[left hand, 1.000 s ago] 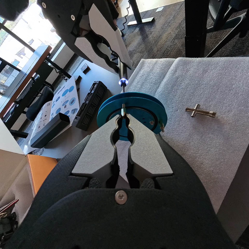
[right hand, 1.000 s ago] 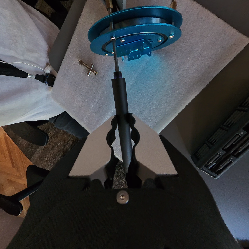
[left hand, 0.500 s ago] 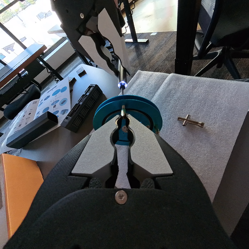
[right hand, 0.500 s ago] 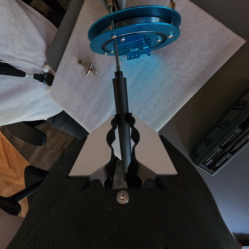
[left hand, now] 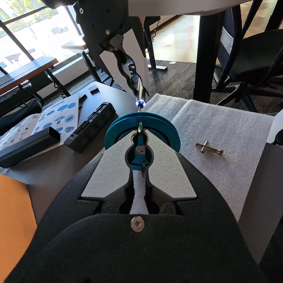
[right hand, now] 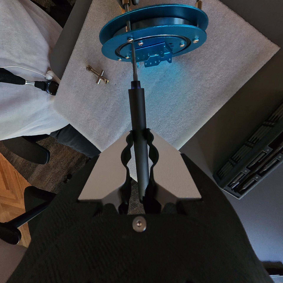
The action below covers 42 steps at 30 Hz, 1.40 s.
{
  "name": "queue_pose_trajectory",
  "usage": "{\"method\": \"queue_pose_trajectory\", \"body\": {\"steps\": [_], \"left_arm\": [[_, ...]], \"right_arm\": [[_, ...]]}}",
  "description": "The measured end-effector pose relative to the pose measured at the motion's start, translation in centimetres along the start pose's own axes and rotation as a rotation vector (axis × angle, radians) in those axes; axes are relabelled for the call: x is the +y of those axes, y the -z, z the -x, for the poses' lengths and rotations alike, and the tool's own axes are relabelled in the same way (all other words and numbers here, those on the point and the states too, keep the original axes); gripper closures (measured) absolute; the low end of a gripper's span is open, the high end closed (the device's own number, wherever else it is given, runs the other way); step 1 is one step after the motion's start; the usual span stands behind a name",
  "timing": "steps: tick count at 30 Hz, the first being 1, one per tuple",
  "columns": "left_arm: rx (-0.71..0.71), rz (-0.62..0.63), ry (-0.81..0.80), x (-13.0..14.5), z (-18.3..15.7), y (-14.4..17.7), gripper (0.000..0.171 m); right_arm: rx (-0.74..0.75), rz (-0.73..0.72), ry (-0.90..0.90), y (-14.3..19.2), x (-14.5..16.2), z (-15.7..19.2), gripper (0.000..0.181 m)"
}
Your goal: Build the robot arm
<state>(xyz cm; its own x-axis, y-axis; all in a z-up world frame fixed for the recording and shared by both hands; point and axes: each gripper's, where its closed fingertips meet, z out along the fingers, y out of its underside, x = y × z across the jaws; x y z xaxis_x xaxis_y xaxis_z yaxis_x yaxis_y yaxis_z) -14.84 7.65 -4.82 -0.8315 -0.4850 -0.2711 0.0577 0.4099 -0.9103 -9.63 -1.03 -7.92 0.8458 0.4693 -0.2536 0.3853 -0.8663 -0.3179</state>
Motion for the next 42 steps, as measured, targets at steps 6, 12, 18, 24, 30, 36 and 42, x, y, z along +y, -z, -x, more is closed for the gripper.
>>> {"method": "queue_pose_trajectory", "body": {"steps": [6,12,18,24,30,36,42], "left_arm": [[-0.004,-0.020,0.035,0.0,0.0,0.1,0.168],[0.005,-0.059,0.092,0.2,0.0,0.6,0.168],[-0.001,-0.083,0.106,0.3,0.0,0.9,0.168],[0.001,-0.089,0.104,0.4,0.0,1.0,0.168],[0.008,-0.088,0.101,0.4,-0.1,1.0,0.168],[0.012,-0.085,0.096,0.2,-0.3,0.9,0.168],[0.013,-0.090,0.103,0.2,-0.3,0.9,0.168]], "right_arm": [[0.004,0.006,0.001,0.0,0.0,0.0,0.165],[0.022,0.014,0.008,0.2,-0.1,0.0,0.165],[0.094,0.064,0.009,0.5,-0.1,-0.4,0.165],[0.107,0.092,0.009,0.5,-0.7,0.2,0.165],[0.109,0.107,0.008,0.5,-0.9,0.4,0.165],[0.116,0.107,0.008,0.6,-0.9,0.4,0.165],[0.112,0.116,-0.010,0.5,-0.9,0.6,0.165]]}}
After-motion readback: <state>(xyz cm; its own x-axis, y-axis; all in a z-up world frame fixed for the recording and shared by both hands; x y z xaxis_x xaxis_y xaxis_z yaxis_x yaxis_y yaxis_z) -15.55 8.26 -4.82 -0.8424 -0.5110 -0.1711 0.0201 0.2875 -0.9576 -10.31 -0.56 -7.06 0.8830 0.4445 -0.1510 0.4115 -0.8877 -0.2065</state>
